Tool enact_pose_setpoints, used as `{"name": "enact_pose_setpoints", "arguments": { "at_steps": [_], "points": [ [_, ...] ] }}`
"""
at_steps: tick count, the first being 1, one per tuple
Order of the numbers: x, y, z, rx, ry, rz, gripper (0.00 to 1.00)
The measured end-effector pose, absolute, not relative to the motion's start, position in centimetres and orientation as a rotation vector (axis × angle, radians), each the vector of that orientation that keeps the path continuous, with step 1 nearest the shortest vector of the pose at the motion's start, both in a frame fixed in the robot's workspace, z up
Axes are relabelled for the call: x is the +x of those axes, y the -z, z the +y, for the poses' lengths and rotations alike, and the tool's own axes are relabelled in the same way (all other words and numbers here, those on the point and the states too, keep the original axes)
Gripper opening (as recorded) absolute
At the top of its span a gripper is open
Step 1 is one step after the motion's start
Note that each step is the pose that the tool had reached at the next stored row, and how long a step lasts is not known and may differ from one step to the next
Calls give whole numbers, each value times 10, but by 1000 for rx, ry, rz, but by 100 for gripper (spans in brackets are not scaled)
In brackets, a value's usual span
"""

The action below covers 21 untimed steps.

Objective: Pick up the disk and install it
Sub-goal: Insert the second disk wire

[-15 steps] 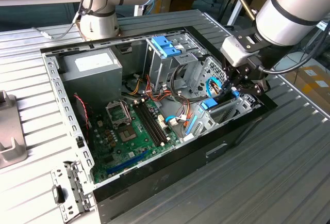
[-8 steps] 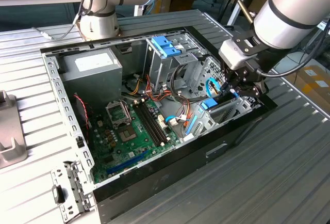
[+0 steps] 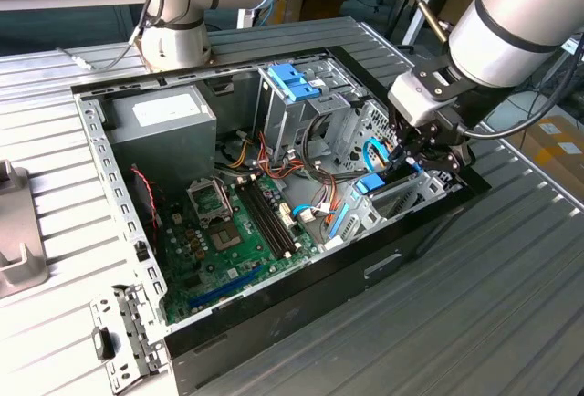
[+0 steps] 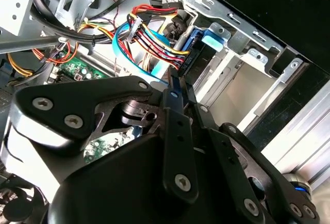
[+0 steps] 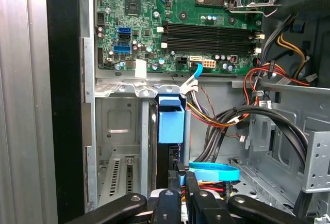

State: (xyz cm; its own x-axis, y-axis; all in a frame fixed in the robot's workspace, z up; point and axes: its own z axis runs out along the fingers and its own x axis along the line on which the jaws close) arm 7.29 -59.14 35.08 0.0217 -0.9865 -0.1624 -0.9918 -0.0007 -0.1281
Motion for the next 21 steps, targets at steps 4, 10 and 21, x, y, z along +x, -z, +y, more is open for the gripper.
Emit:
{"name": "enact_pose_setpoints", "arguments": {
  "at_steps": [4,10,21],
  "points": [
    [75,-350,-591,-2087,-38,2064,16],
    [76,-349,-592,-2087,-38,2063,16],
    [78,-346,-592,-2090,-38,2061,16]
  ]
}}
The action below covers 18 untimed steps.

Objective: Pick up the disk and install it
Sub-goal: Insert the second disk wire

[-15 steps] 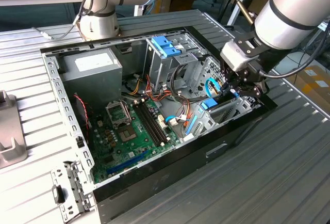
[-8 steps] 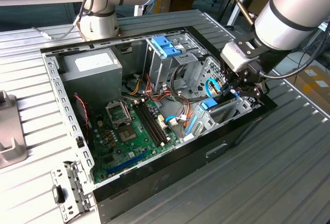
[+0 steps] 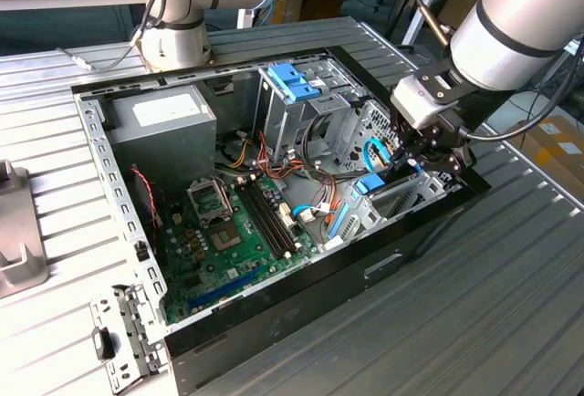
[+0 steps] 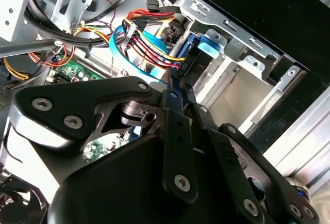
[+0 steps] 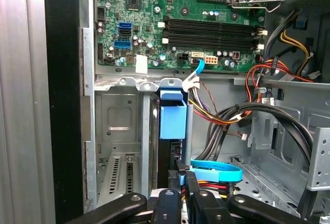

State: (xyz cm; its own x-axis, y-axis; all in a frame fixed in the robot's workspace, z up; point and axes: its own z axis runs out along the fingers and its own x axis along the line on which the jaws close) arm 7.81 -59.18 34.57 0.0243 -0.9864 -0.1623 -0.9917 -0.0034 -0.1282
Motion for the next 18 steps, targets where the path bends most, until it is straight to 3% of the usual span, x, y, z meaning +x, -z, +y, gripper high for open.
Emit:
{"name": "enact_pose_setpoints", "arguments": {
  "at_steps": [13,18],
  "points": [
    [78,-340,-592,-2090,-38,2060,16],
    [78,-340,-592,-2090,-38,2060,24]
  ]
}}
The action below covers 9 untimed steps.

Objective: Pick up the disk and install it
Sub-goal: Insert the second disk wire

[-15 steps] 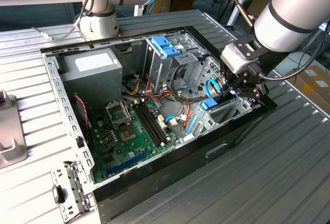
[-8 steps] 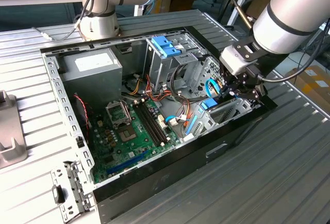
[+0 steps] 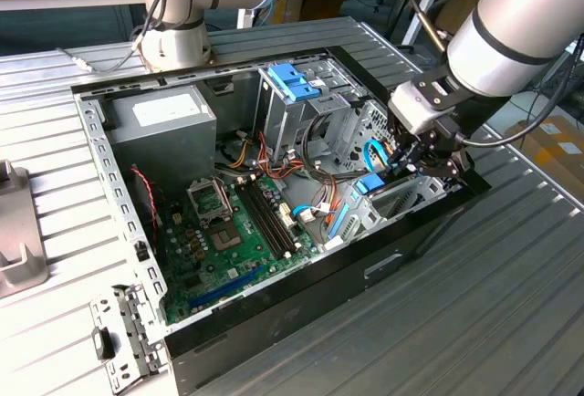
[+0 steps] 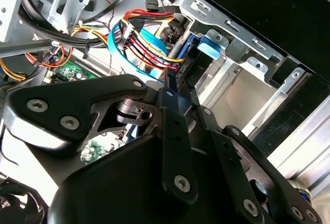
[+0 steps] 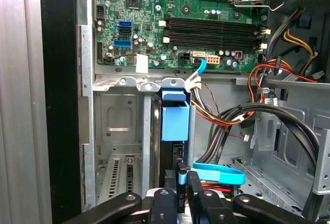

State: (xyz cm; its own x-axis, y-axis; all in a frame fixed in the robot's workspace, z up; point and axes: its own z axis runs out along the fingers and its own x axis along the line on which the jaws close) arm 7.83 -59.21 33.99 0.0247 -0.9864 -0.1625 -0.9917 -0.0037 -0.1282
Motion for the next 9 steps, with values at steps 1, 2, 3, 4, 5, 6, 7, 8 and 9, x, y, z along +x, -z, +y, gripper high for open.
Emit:
{"name": "enact_pose_setpoints", "arguments": {
  "at_steps": [1,2,3,4,5,6,7,8,9],
  "points": [
    [78,-341,-592,-2090,-38,2060,24],
    [78,-343,-592,-2090,-38,2060,24],
    [78,-345,-592,-2090,-38,2060,24],
    [78,-349,-592,-2090,-39,2060,24],
    [78,-353,-592,-2089,-39,2060,24],
    [78,-355,-591,-2089,-39,2060,24],
    [78,-355,-590,-2089,-39,2060,24],
    [78,-355,-589,-2089,-39,2060,24],
    [78,-355,-587,-2090,-38,2060,24]
  ]
}}
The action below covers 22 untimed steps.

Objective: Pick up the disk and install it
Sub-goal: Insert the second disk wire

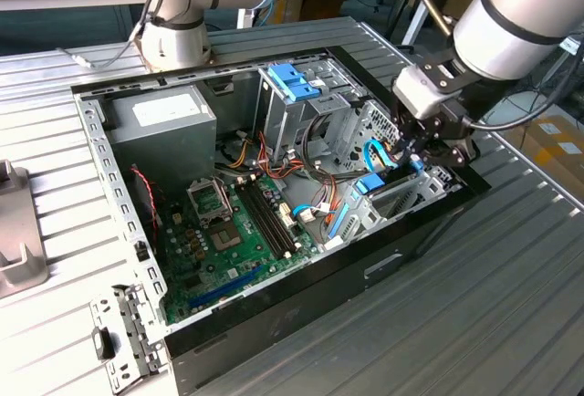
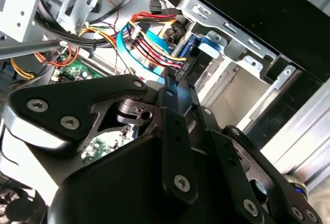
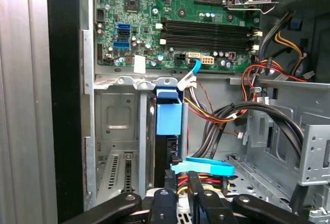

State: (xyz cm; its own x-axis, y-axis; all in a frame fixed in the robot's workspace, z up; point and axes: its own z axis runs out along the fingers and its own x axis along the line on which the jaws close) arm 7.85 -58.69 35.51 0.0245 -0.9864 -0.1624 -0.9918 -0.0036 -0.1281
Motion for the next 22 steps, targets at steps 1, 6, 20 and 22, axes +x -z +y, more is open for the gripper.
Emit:
{"name": "enact_pose_setpoints", "arguments": {
  "at_steps": [1,6,20,22],
  "points": [
    [80,-355,-585,-2091,-37,2062,23],
    [89,-355,-585,-2147,-64,2122,10],
    [89,-342,-586,-2160,-103,2139,10],
    [89,-343,-586,-2160,-103,2139,10]
  ]
}}
